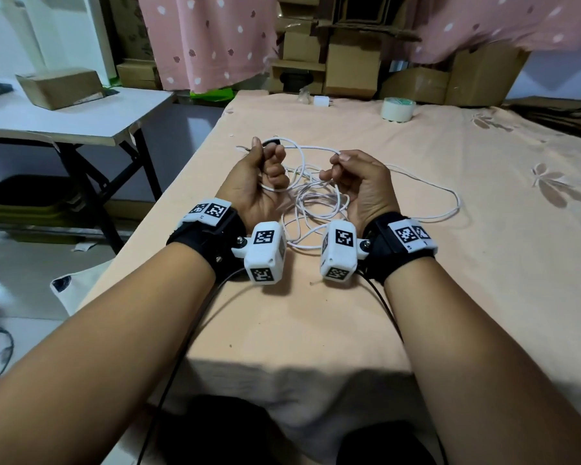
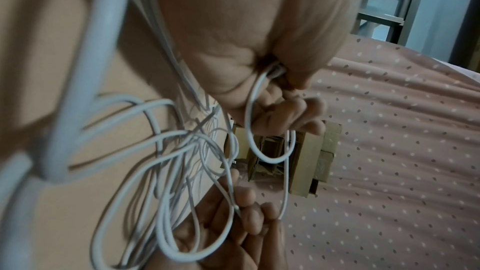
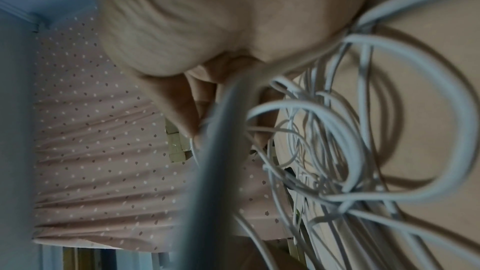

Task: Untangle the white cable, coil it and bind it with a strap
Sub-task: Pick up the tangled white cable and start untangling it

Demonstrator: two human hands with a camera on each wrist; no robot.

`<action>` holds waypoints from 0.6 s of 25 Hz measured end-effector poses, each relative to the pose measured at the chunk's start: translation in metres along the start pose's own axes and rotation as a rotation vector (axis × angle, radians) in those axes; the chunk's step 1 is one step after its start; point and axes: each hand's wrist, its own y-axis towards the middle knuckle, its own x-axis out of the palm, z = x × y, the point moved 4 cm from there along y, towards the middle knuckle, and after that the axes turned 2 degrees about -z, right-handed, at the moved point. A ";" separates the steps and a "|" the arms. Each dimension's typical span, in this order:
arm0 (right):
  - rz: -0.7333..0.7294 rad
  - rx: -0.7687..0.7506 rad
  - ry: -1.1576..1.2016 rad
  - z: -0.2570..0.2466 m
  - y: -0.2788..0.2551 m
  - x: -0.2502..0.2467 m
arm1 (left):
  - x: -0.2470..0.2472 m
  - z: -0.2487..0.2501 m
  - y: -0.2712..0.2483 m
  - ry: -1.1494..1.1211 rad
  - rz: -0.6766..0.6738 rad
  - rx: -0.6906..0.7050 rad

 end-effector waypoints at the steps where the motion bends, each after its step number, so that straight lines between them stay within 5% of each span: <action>1: -0.001 0.015 0.032 0.001 0.000 0.000 | 0.000 0.000 0.000 -0.006 0.013 0.014; 8: -0.168 0.159 0.133 0.005 -0.006 0.013 | -0.002 0.024 0.004 -0.127 -0.012 0.091; 15: -0.138 -0.133 -0.861 -0.017 0.002 0.000 | -0.012 0.042 -0.005 -0.076 0.033 0.143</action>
